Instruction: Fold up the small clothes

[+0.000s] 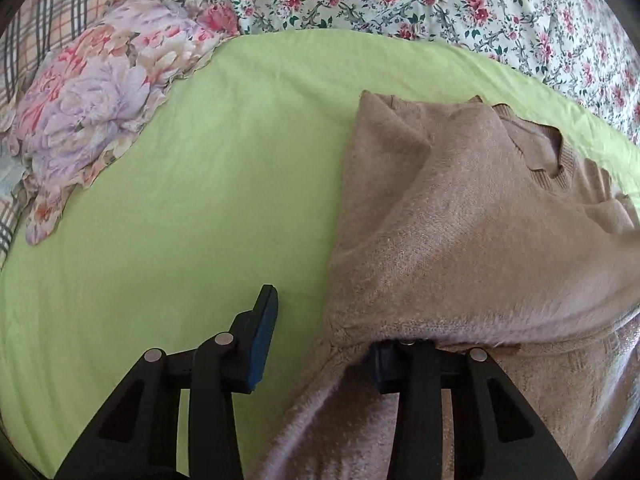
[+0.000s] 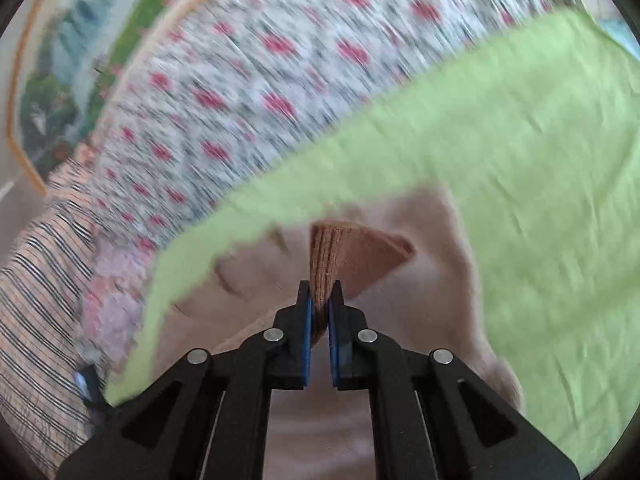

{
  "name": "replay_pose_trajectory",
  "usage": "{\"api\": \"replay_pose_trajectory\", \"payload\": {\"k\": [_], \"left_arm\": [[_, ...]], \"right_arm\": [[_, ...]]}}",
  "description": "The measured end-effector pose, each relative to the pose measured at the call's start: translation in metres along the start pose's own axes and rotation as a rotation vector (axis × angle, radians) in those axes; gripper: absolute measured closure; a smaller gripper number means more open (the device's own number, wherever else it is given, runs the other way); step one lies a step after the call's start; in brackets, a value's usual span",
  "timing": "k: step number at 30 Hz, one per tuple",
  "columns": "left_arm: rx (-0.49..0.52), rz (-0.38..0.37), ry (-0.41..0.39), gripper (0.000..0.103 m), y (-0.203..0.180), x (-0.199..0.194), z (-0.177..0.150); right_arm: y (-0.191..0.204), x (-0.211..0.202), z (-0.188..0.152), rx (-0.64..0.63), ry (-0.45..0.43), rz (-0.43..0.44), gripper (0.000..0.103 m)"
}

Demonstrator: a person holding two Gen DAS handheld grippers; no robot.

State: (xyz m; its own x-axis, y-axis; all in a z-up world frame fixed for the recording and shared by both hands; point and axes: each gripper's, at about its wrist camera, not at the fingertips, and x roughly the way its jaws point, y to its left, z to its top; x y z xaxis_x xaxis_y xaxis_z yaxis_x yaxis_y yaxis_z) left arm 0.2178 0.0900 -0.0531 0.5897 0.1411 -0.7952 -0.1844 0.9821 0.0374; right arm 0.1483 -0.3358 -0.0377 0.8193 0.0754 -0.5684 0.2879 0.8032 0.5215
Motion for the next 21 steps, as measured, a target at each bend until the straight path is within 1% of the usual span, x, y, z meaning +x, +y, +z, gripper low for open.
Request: {"api": "replay_pose_trajectory", "payload": {"k": [2, 3, 5, 6, 8, 10, 11, 12, 13, 15, 16, 17, 18, 19, 20, 21], "left_arm": [[-0.038, -0.017, 0.002, 0.064, 0.006, -0.002, 0.001], [-0.052, -0.031, 0.004, 0.064, 0.009, -0.002, 0.001], [-0.047, -0.042, 0.010, 0.060, 0.010, -0.002, -0.001], [-0.039, -0.042, 0.013, 0.058, 0.010, -0.002, -0.002], [-0.017, -0.042, 0.011, 0.056, 0.008, -0.003, -0.005], [0.004, -0.037, 0.005, 0.055, 0.005, -0.005, -0.009], [0.008, -0.031, 0.002, 0.055, 0.004, -0.005, -0.011], [0.009, -0.029, 0.001, 0.055, 0.003, -0.005, -0.011], [0.007, -0.032, 0.003, 0.055, 0.004, -0.005, -0.011], [-0.002, -0.040, 0.006, 0.055, 0.007, -0.006, -0.012], [-0.005, -0.045, 0.007, 0.055, 0.008, -0.007, -0.012], [-0.006, -0.049, 0.005, 0.055, 0.010, -0.008, -0.013], [-0.007, -0.052, 0.002, 0.055, 0.011, -0.009, -0.014], [-0.007, -0.055, -0.003, 0.055, 0.013, -0.011, -0.016], [-0.013, -0.064, -0.008, 0.055, 0.015, -0.011, -0.017], [-0.025, -0.076, -0.010, 0.054, 0.017, -0.011, -0.018]], "right_arm": [[-0.004, -0.001, -0.004, 0.002, 0.002, 0.007, 0.095], [-0.003, -0.007, -0.002, -0.001, -0.026, 0.034, 0.095], [0.002, -0.018, 0.004, -0.029, -0.072, 0.043, 0.095], [0.003, -0.020, 0.006, -0.043, -0.074, 0.028, 0.095], [0.004, -0.021, 0.004, -0.078, -0.039, -0.035, 0.095], [0.001, -0.014, -0.001, -0.116, 0.031, -0.119, 0.094], [-0.004, -0.014, -0.006, -0.118, 0.064, -0.166, 0.092], [-0.012, -0.017, -0.011, -0.092, 0.078, -0.208, 0.086], [-0.018, -0.021, -0.013, -0.064, 0.074, -0.215, 0.082], [-0.020, -0.039, -0.010, -0.021, 0.034, -0.232, 0.080], [-0.016, -0.047, -0.007, -0.021, 0.008, -0.219, 0.079], [-0.009, -0.052, -0.004, -0.029, -0.014, -0.185, 0.078], [0.005, -0.054, 0.003, -0.049, -0.025, -0.113, 0.074], [0.017, -0.050, 0.008, -0.070, -0.014, -0.065, 0.061], [0.035, -0.041, 0.014, -0.103, 0.017, 0.002, 0.053], [0.059, -0.024, 0.020, -0.149, 0.061, 0.083, 0.042]]}}
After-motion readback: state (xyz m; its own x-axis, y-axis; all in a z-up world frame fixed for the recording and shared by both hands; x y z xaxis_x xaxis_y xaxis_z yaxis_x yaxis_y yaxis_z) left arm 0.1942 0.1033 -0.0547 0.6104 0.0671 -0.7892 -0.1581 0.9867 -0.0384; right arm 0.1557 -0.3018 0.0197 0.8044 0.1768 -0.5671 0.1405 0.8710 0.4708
